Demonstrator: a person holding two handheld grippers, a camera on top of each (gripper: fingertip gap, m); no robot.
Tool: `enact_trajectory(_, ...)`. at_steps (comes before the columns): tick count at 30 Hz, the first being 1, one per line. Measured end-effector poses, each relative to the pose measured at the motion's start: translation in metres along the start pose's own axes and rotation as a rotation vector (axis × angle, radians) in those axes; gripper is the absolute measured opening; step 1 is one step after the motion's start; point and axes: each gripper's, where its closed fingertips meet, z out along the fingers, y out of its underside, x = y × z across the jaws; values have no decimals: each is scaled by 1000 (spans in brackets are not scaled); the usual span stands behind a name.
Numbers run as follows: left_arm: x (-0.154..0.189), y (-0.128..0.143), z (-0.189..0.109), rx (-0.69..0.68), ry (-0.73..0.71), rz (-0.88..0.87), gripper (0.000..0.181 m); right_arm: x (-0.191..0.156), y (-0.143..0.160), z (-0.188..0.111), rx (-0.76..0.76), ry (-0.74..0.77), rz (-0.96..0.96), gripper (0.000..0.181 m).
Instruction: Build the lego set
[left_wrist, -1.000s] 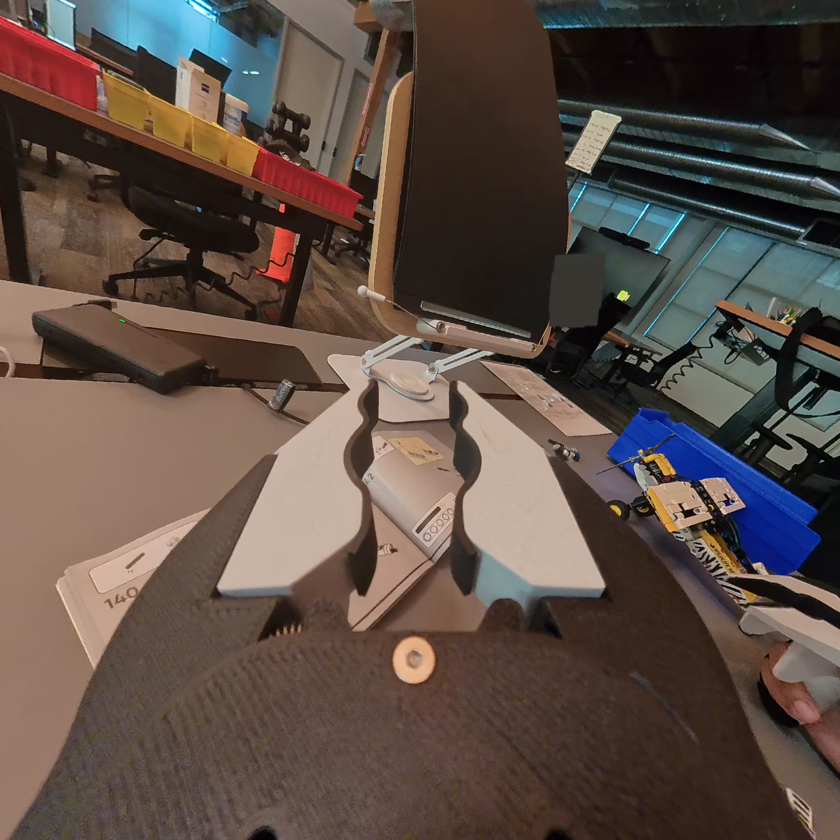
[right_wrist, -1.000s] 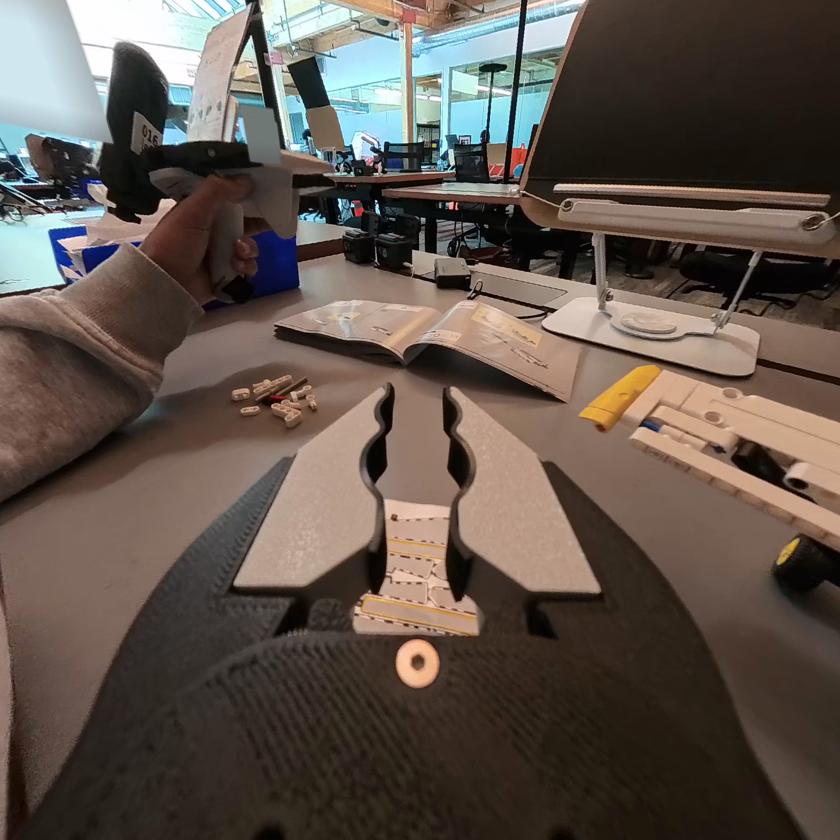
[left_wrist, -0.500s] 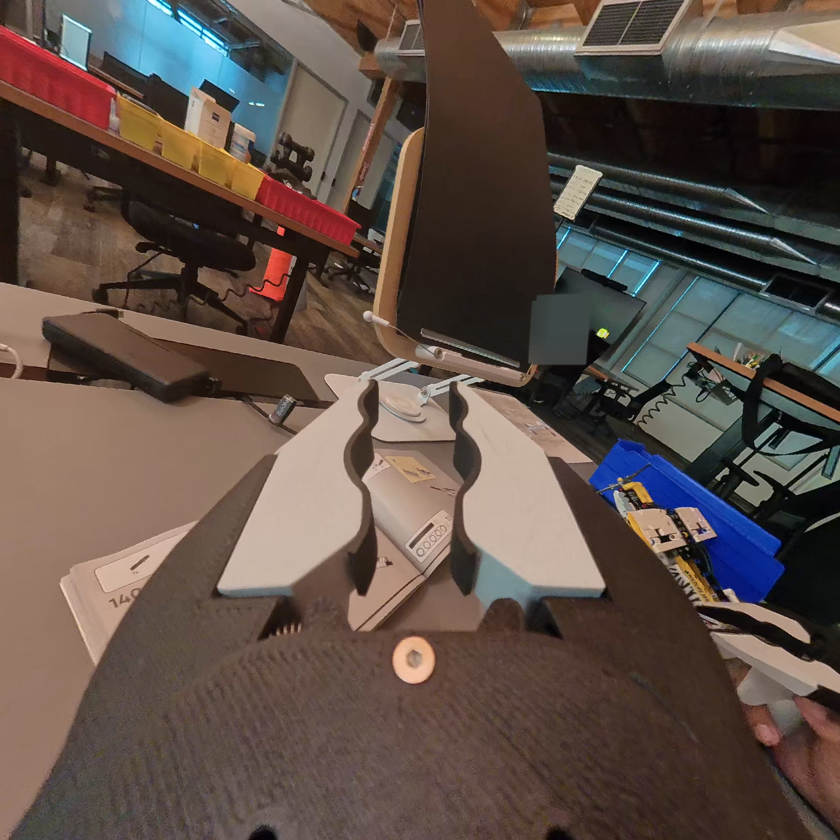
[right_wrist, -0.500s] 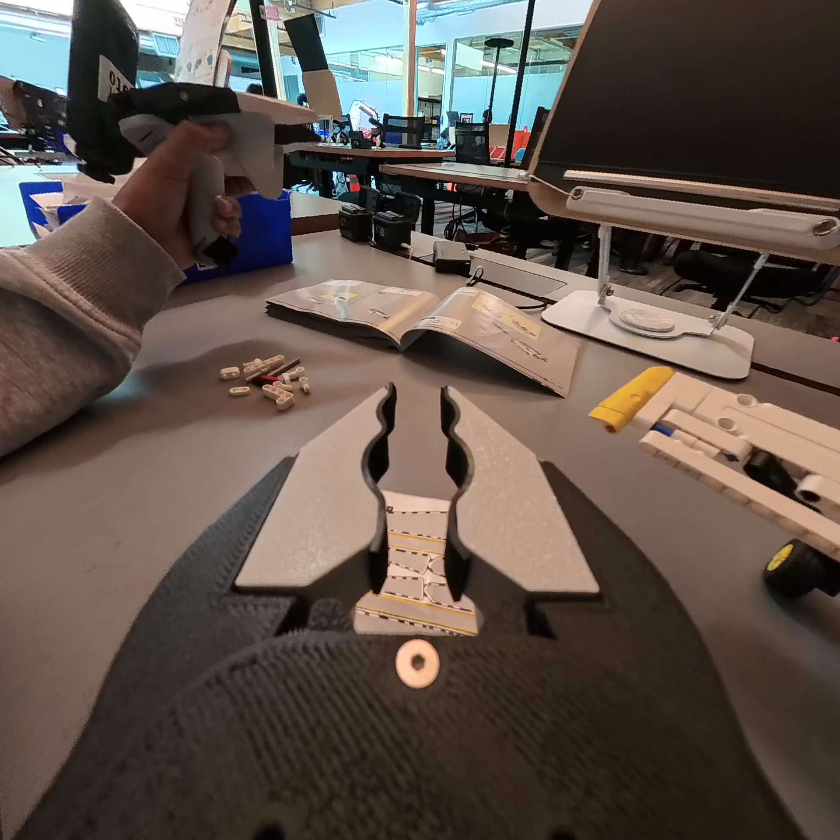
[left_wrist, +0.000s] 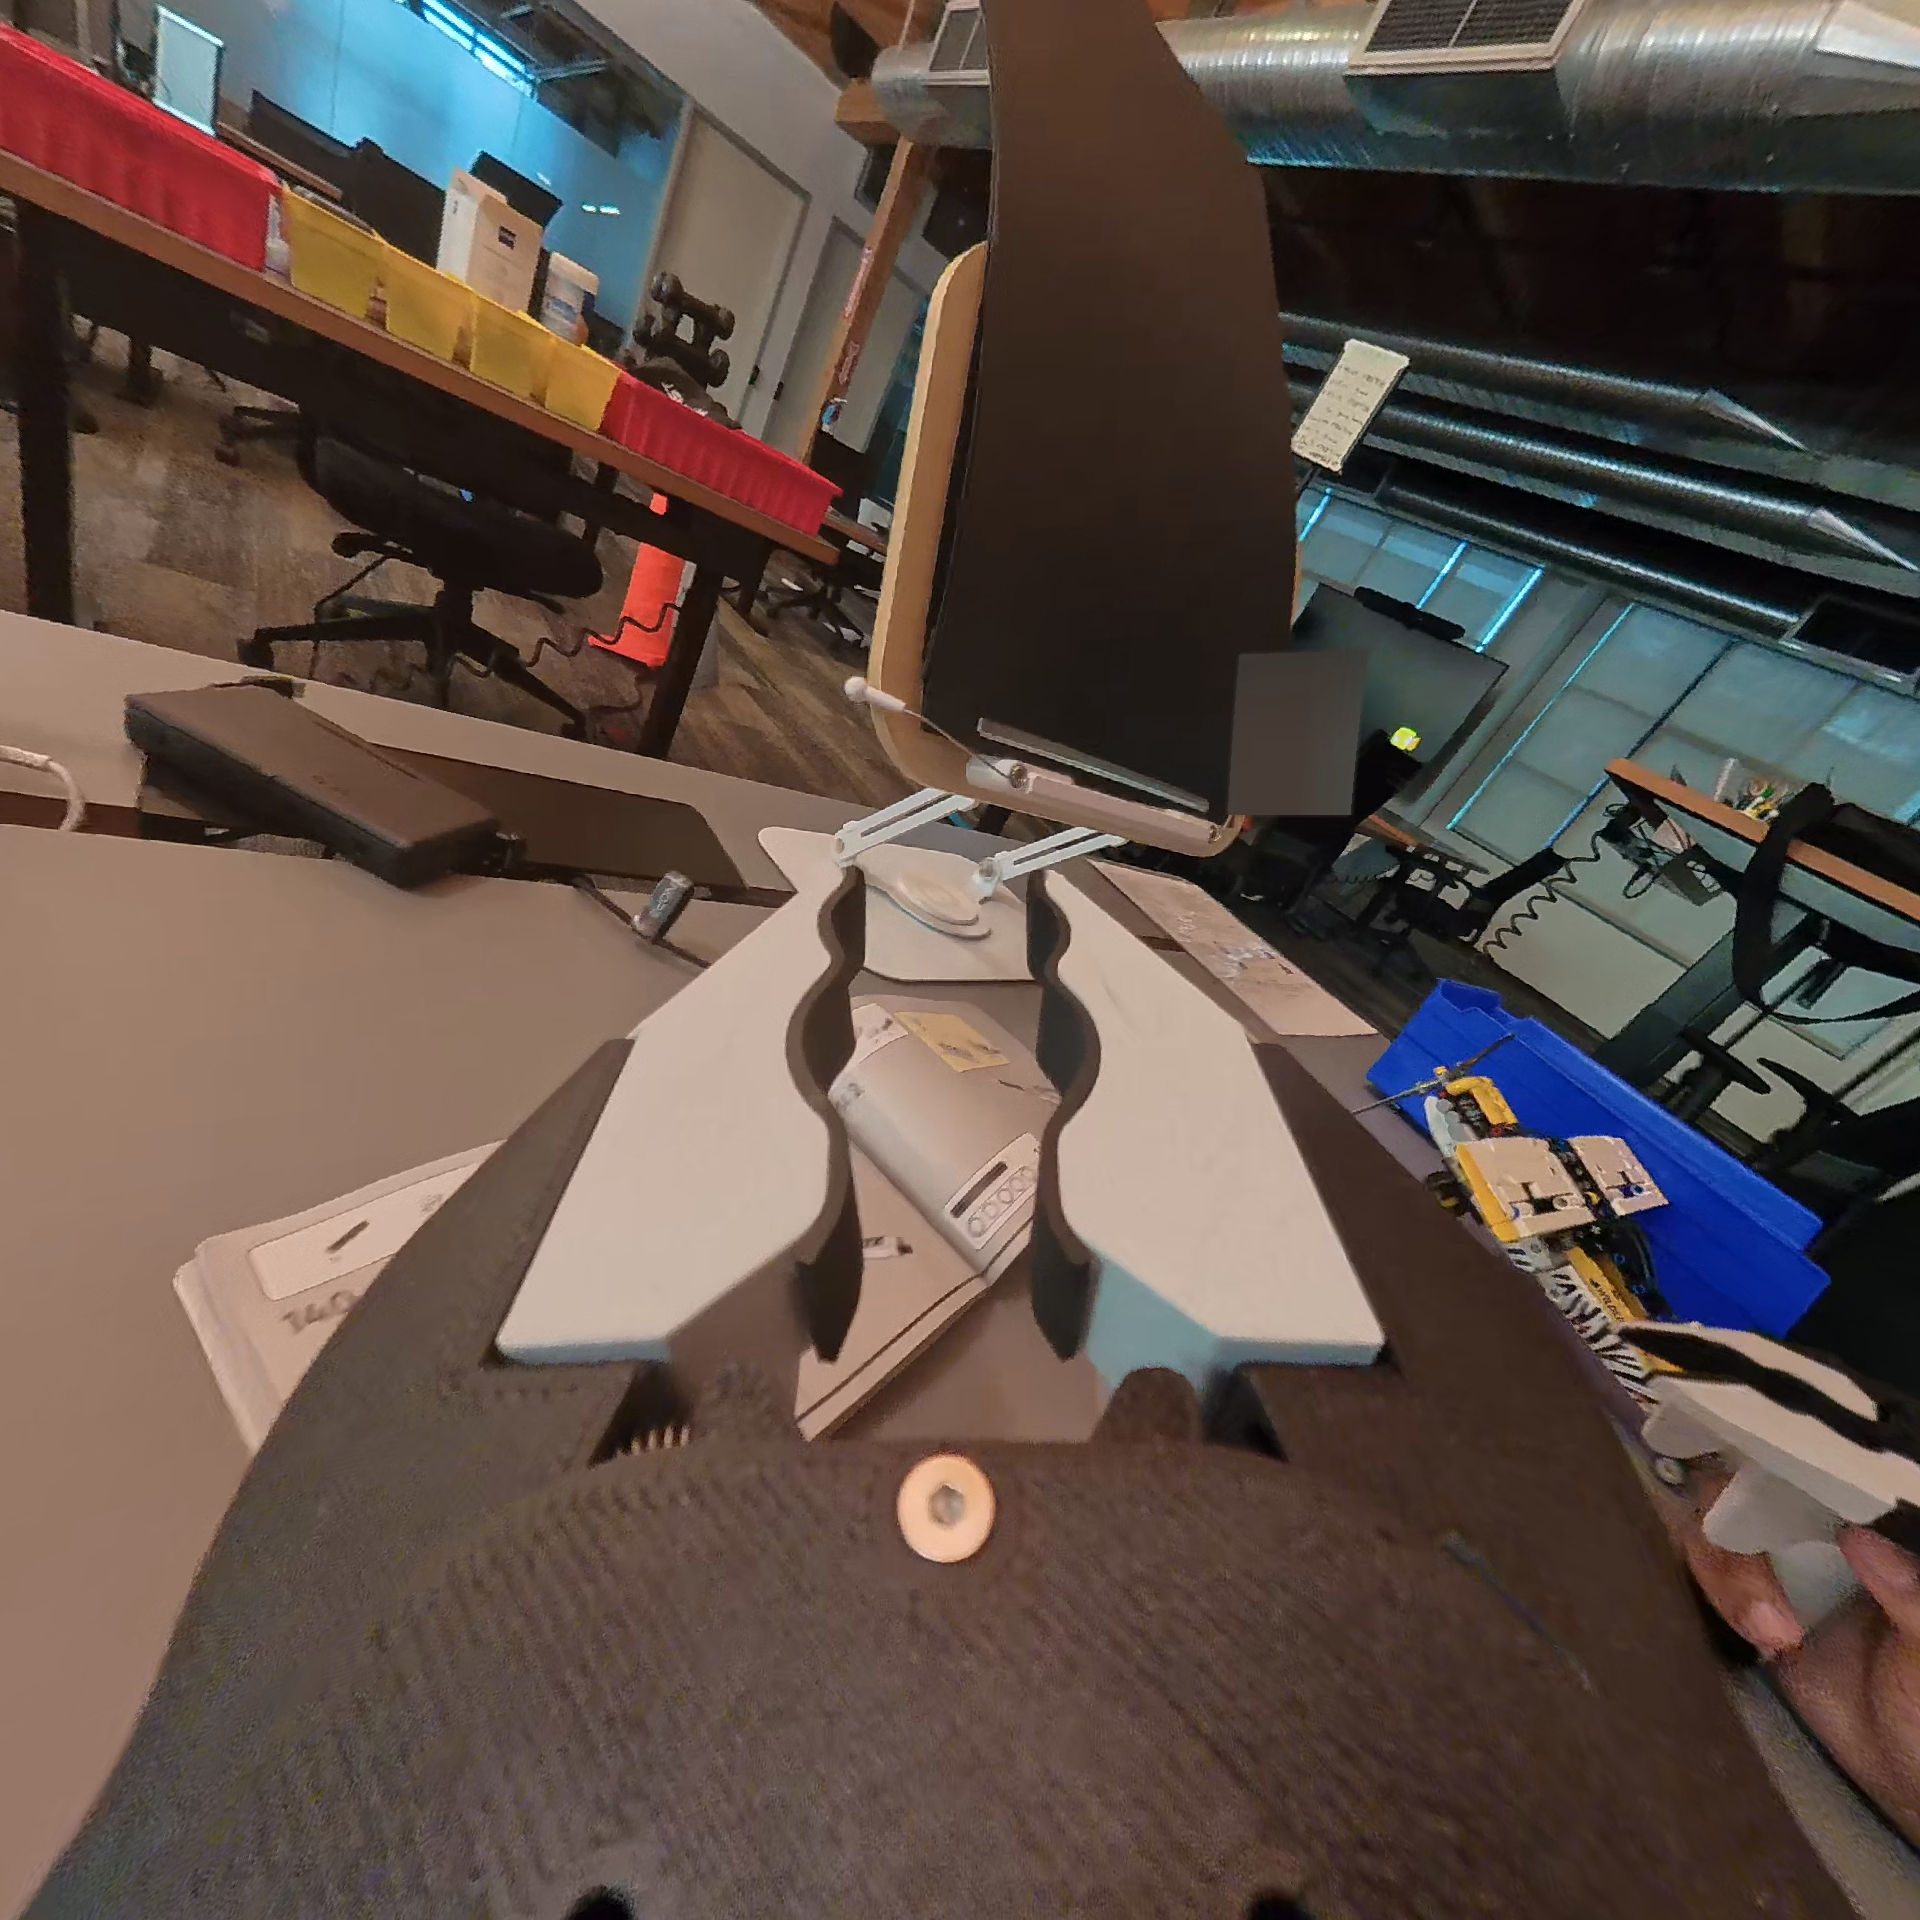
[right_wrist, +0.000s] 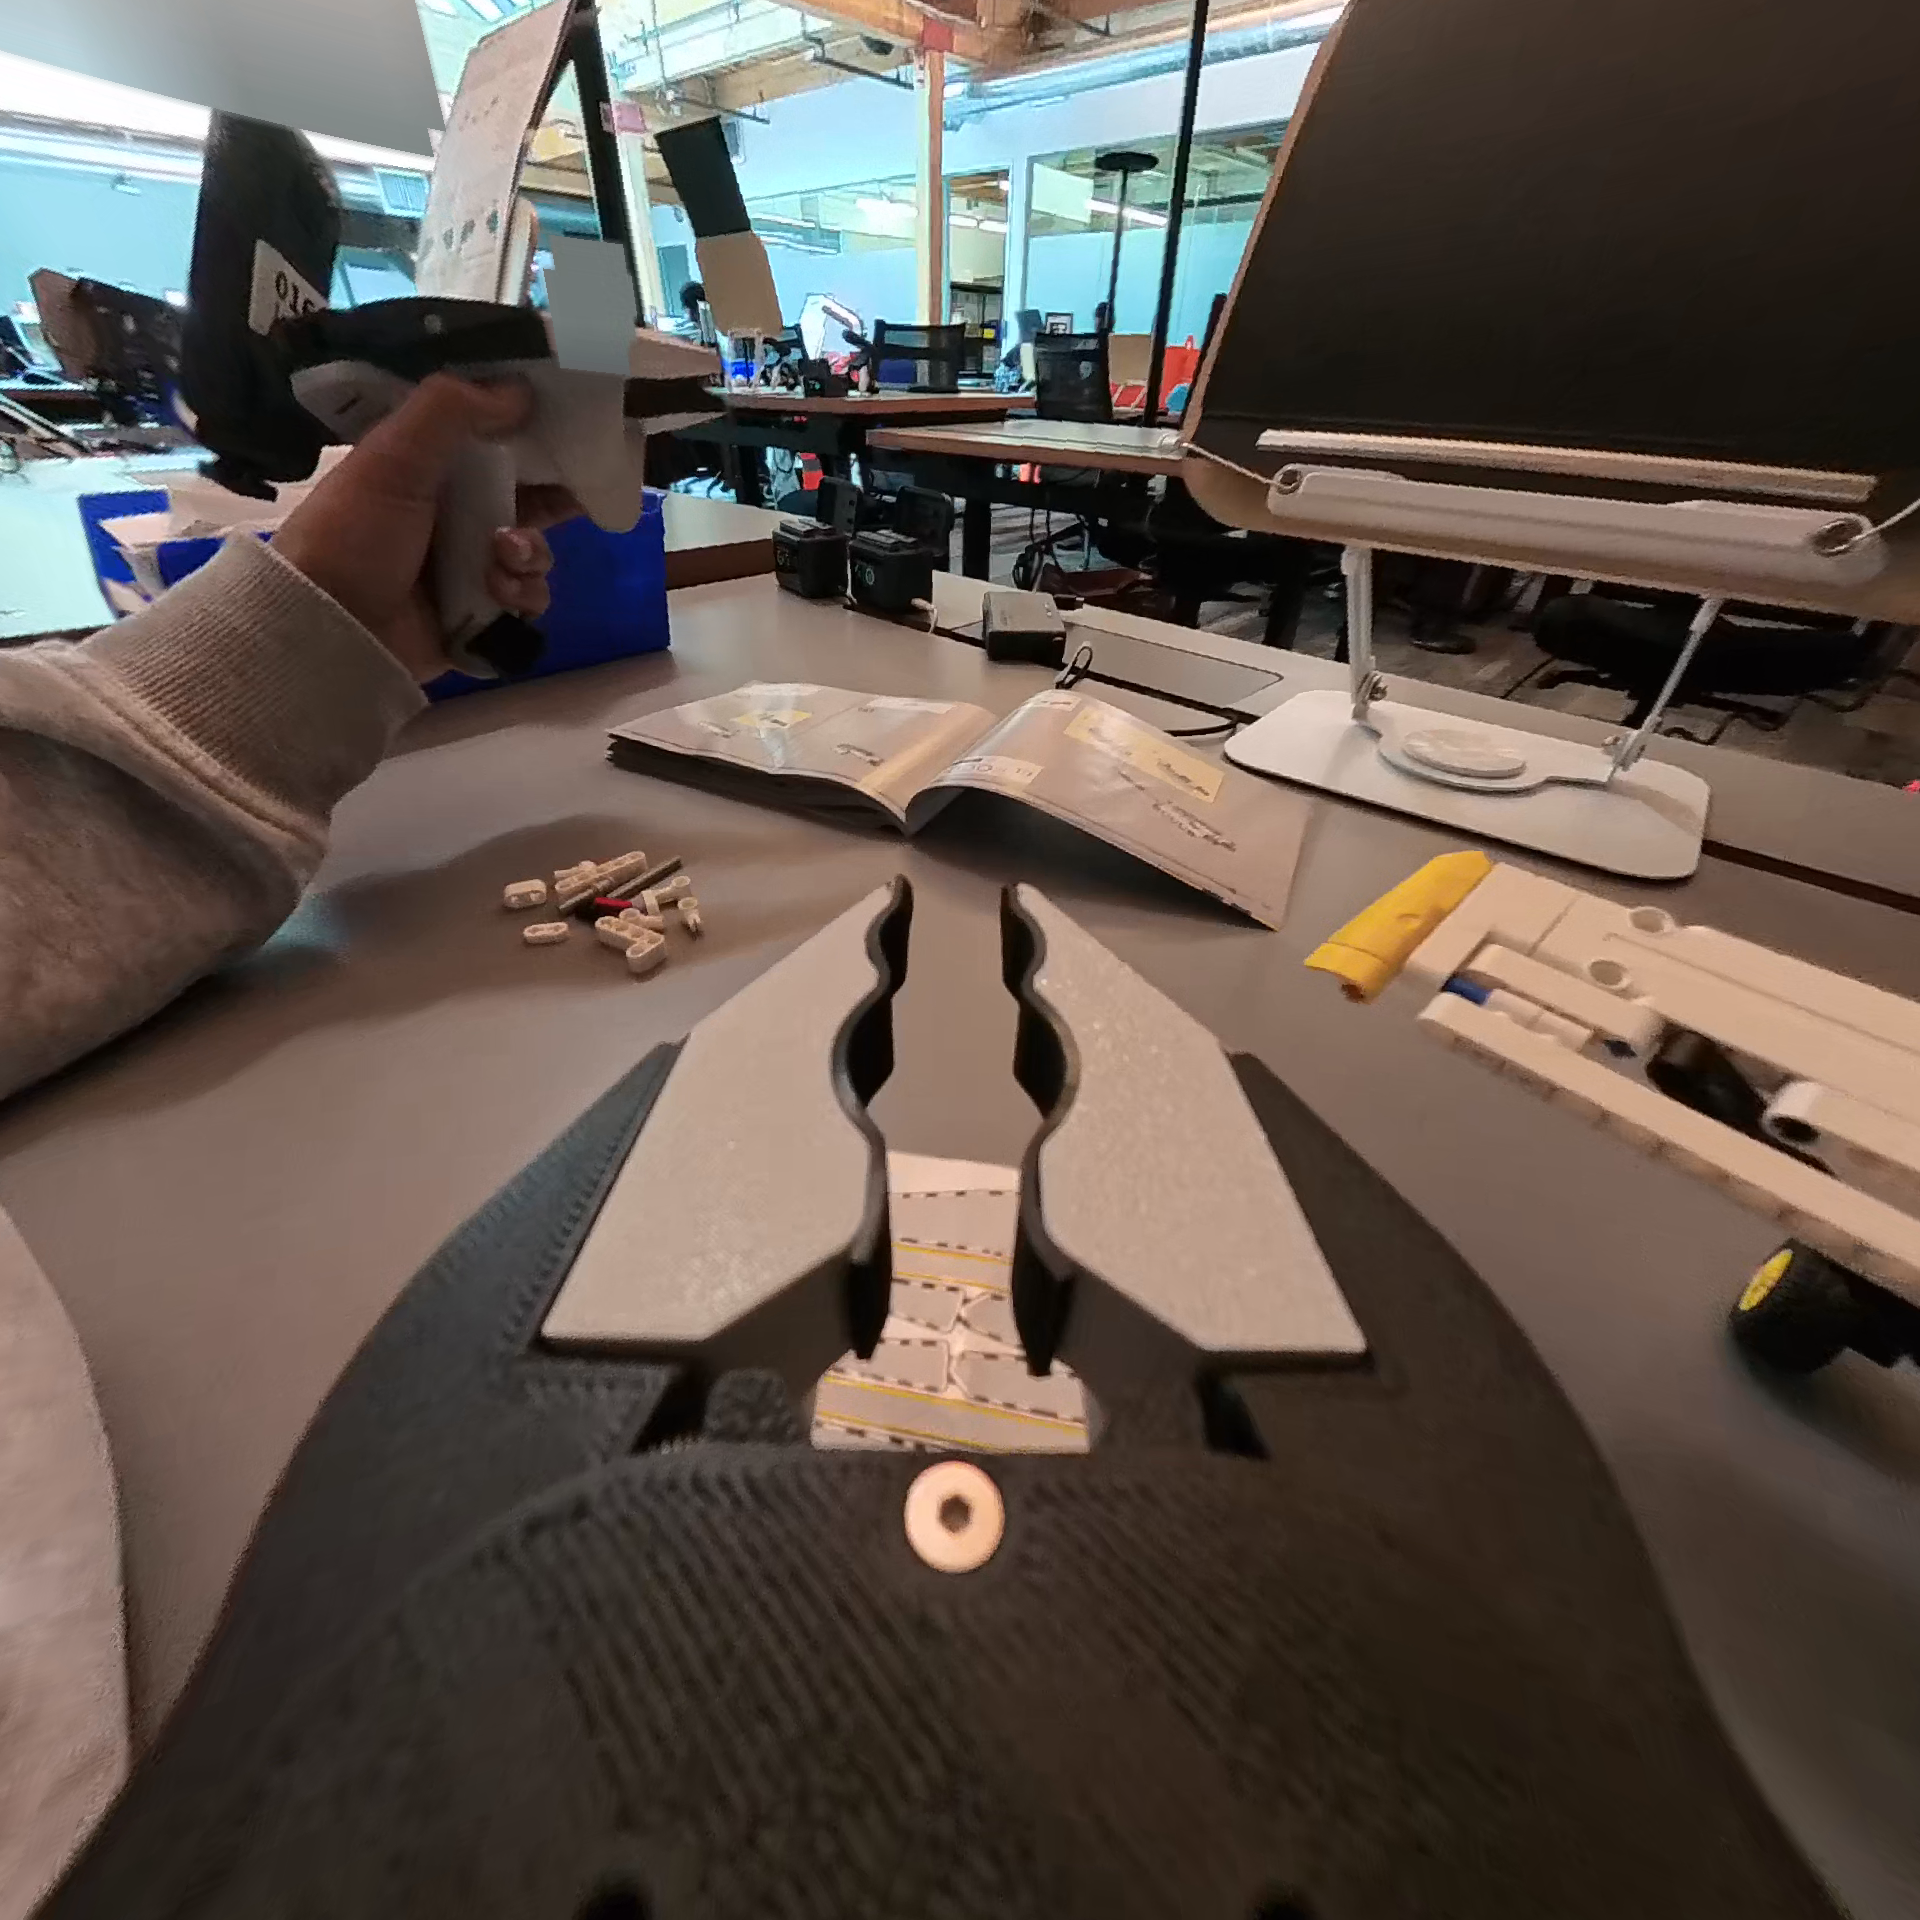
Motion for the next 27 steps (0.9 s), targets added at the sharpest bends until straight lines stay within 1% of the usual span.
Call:
enact_trajectory(2, -7, 0, -9, 21, -41, 5, 31, 2, -4, 0, 18, 7, 28, 16)
enact_trajectory(5, -19, 1, -19, 33, -65, 1, 30, -4, -24, 4, 67, -11, 45, 16)
enact_trajectory(8, -33, 6, -27, 21, -91, -23, 28, -15, -44, 23, 73, -53, -32, 18)
enact_trajectory(10, -38, 14, -27, -7, -86, -43, 29, -19, -48, 39, 66, -66, -107, 18)
enact_trajectory(12, -39, 20, -26, -58, -67, -48, 29, -19, -43, 54, 53, -73, -165, 17)
enact_trajectory(14, -42, 18, -27, -53, -92, -28, 29, -19, -31, 66, 27, -89, -178, 16)
enact_trajectory(16, -41, 17, -26, -55, -84, -26, 30, -19, -19, 72, -2, -114, -153, 16)
enact_trajectory(18, -39, 20, -22, -74, -72, -33, 31, -15, -8, 74, -31, -114, -137, 16)
enact_trajectory(20, -33, 24, -18, -99, -44, -42, 31, -9, -3, 74, -42, -99, -121, 15)
enact_trajectory(24, -22, 31, -11, -136, -15, -22, 32, -8, -4, 72, -23, -120, -57, 15)
enact_trajectory(27, -15, 35, -8, -154, 4, -7, 32, -4, -6, 70, -22, -99, -82, 15)
